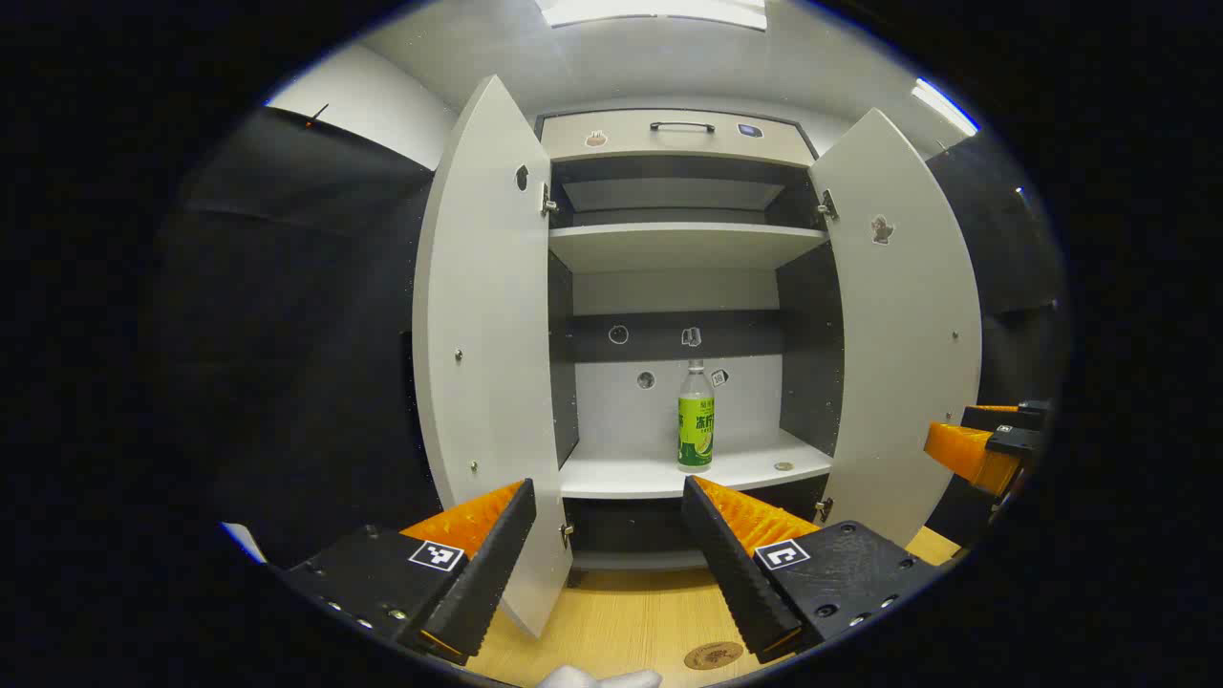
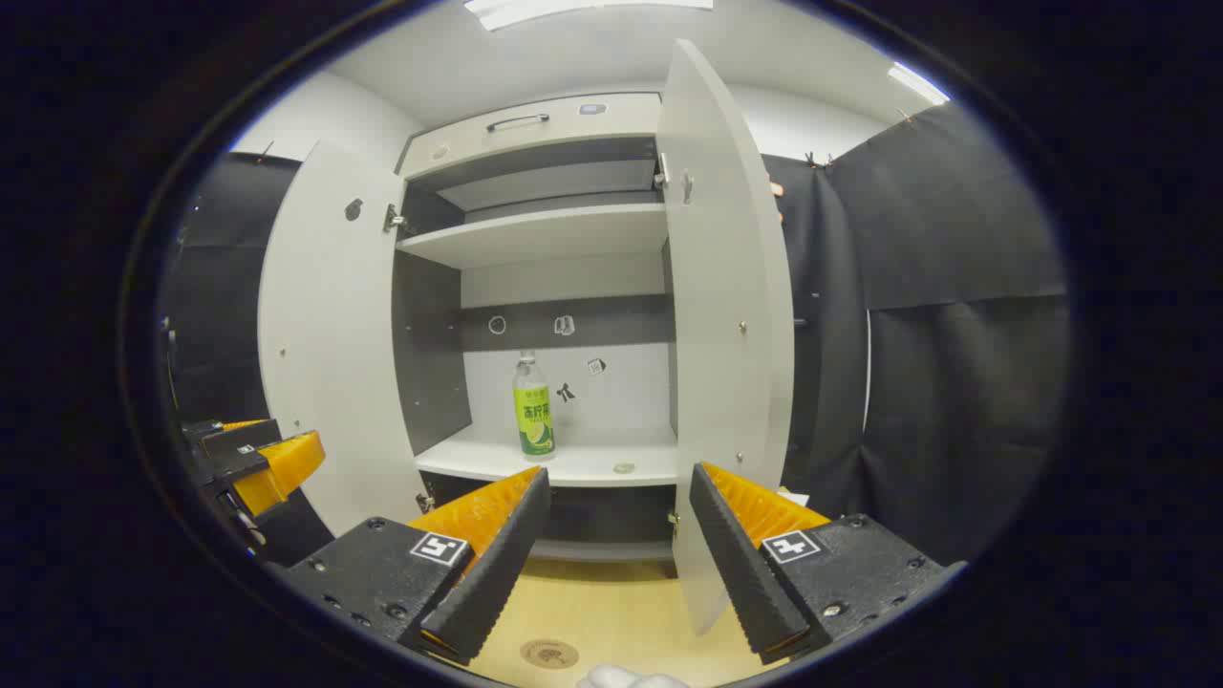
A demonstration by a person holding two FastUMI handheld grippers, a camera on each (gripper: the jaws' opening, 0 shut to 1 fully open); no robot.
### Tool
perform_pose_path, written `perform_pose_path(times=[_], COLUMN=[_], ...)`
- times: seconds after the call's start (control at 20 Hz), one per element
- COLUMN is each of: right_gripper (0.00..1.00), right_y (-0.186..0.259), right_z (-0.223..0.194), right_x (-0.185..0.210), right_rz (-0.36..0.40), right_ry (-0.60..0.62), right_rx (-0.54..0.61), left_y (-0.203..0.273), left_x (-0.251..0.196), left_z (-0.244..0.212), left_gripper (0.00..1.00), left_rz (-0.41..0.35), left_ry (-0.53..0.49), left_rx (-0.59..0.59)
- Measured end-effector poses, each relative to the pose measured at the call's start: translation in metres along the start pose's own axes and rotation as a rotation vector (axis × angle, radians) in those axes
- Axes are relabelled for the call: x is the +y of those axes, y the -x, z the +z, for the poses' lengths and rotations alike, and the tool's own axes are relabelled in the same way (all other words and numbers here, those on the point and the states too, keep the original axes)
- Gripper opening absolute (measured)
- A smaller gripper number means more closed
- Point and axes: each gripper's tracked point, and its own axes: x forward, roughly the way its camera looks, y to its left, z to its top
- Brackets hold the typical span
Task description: Grasp the bottle in the cabinet with the left hand and place it on the coaster, then close the right door with the right hand and the left door with the left hand.
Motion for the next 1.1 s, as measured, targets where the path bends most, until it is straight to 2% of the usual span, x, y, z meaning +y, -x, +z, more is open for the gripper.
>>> perform_pose_path(times=[0.75, 1.1], right_gripper=[0.97, 0.97], right_y=[-0.011, -0.011], right_z=[0.001, 0.007], right_x=[0.008, 0.015], right_rz=[0.019, 0.045], right_ry=[0.010, 0.027], right_rx=[-0.004, 0.002], left_y=[-0.026, -0.100], left_x=[-0.008, -0.029], left_z=[0.005, 0.017], left_gripper=[0.95, 0.95], left_rz=[-0.019, -0.056], left_ry=[-0.003, 0.019], left_rx=[-0.011, -0.056])
